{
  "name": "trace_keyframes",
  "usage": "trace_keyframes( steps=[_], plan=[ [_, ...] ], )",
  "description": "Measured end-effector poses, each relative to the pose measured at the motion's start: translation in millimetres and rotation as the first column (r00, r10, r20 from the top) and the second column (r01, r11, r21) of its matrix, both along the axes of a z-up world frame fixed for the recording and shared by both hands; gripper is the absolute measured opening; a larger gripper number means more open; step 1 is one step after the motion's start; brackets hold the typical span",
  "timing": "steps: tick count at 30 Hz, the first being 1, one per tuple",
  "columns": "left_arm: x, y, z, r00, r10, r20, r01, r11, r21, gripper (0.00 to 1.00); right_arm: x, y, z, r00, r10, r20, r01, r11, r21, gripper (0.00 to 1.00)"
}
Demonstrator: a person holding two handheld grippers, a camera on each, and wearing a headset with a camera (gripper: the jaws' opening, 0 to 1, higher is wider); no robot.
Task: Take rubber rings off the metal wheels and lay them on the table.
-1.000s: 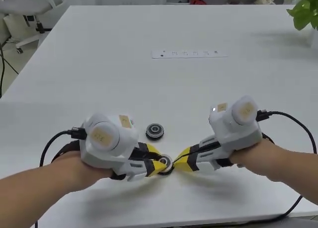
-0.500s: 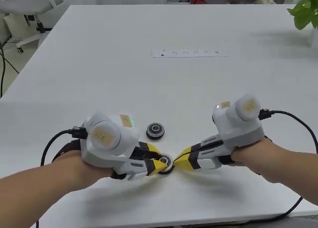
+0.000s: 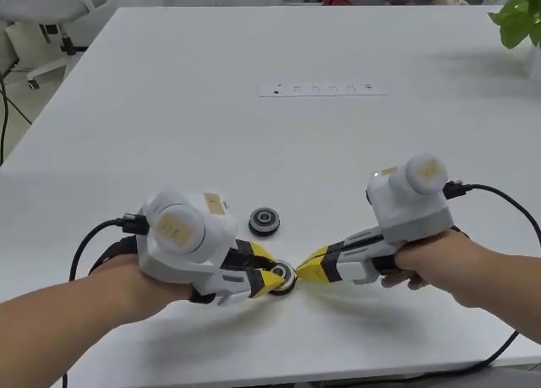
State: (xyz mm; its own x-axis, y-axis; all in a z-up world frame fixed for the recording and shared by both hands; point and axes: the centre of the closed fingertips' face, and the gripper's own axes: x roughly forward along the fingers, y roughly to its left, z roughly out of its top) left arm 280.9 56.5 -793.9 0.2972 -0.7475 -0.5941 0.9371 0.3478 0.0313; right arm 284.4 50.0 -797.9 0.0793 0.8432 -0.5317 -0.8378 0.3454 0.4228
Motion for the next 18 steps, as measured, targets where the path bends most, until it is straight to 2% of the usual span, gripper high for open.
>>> trace_keyframes(
  steps=[3,18],
  plan=[
    [-0.1,0.0,0.1,1.000,0.000,0.000,0.000,1.000,0.000,0.13,-1.3,1.5,2.7,1.000,-0.001,0.012,0.001,1.000,0.001,0.00],
    [-0.1,-0.2,0.4,1.000,0.002,0.002,-0.002,1.000,0.006,0.12,-2.3,6.2,7.7,1.000,-0.023,0.002,0.023,1.000,0.015,0.00]
  ],
)
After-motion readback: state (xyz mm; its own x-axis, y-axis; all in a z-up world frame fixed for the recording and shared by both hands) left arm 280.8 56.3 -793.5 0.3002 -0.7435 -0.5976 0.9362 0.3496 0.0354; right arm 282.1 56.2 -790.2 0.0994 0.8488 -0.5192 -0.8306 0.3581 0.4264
